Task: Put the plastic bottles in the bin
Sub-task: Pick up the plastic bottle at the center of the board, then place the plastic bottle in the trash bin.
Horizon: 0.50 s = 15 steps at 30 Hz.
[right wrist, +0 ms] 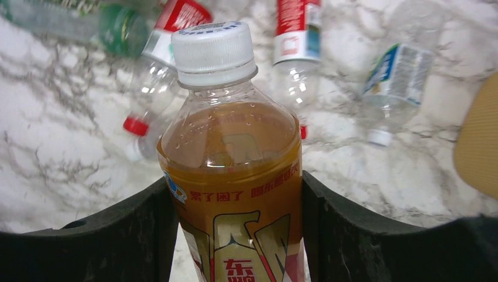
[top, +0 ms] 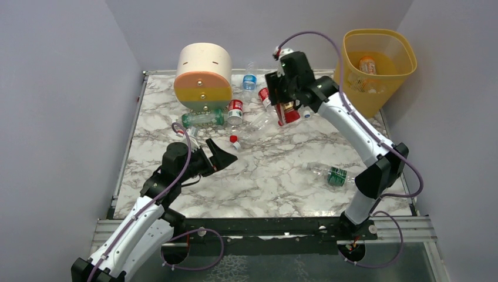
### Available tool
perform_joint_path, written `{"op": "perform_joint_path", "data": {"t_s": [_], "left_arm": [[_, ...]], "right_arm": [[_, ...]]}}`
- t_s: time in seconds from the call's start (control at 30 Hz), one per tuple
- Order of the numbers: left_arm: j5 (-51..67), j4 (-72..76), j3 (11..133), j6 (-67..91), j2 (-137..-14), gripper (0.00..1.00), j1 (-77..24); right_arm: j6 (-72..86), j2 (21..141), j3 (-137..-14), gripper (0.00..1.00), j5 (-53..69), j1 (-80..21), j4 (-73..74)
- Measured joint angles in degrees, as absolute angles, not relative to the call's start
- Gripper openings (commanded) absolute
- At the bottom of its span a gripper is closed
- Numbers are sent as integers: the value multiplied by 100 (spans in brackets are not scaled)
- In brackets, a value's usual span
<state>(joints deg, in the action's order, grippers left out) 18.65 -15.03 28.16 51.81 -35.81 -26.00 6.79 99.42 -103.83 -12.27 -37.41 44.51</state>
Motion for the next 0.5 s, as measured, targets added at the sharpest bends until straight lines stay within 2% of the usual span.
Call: {"op": "perform_joint_path", "data": {"t_s": [0.37,0.5], "left_arm": [[1909,-1378,2810,5153,-3774,99,-2600],[1911,-1315,2810,5142,-3837,99,-2600]], "right_arm": [[652,10267,-13072,59,-1197,-1653,4331],[768,10313,-13456,59,-1197,-1118,4027]]}}
